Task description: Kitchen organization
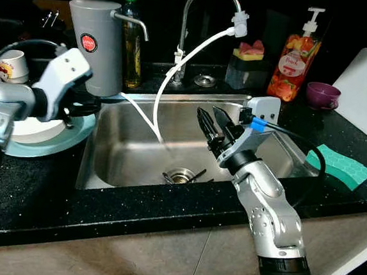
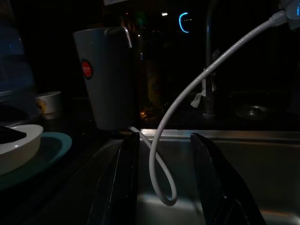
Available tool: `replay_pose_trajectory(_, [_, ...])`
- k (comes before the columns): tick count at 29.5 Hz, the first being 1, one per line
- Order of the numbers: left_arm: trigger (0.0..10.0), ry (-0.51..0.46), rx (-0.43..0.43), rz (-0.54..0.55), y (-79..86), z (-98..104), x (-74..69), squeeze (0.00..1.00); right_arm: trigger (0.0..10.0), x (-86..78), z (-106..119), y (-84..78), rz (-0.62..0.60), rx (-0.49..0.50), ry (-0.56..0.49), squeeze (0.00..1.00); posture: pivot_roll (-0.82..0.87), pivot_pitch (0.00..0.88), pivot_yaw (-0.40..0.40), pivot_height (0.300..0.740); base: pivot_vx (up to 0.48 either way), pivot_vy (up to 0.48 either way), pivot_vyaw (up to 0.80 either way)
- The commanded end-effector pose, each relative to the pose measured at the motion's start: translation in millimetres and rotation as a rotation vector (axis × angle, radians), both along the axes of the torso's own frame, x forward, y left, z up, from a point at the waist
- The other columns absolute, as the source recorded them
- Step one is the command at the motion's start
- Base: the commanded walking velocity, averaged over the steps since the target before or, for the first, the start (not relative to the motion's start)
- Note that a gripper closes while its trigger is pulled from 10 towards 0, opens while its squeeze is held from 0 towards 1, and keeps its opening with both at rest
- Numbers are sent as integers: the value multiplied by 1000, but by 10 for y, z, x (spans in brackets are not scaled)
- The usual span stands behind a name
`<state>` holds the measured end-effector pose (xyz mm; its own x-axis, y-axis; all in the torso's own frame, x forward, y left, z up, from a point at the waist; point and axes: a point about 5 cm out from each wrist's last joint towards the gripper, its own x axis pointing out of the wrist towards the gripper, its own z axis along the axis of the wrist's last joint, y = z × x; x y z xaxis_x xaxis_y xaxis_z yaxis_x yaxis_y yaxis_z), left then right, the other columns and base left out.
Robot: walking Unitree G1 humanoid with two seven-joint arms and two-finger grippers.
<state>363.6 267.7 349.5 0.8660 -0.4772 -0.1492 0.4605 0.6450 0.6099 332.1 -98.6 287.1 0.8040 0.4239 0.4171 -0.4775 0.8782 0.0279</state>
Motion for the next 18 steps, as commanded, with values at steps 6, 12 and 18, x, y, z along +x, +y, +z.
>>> replay_pose_trajectory(6, [10000,102,32,24,171,1,-165,1000,10000,-30,-27,15,10,3,-11,0,175,146,-17,740,0,0,0])
replay_pose_trajectory(12, [10000,160,85,66,320,-36,-289,0,10000,-33,-55,33,17,5,-7,0,183,145,-14,740,0,0,0])
replay_pose_trajectory(18, [10000,183,103,107,414,-78,-333,0,10000,-25,-60,49,23,5,-9,0,192,141,-14,740,0,0,0])
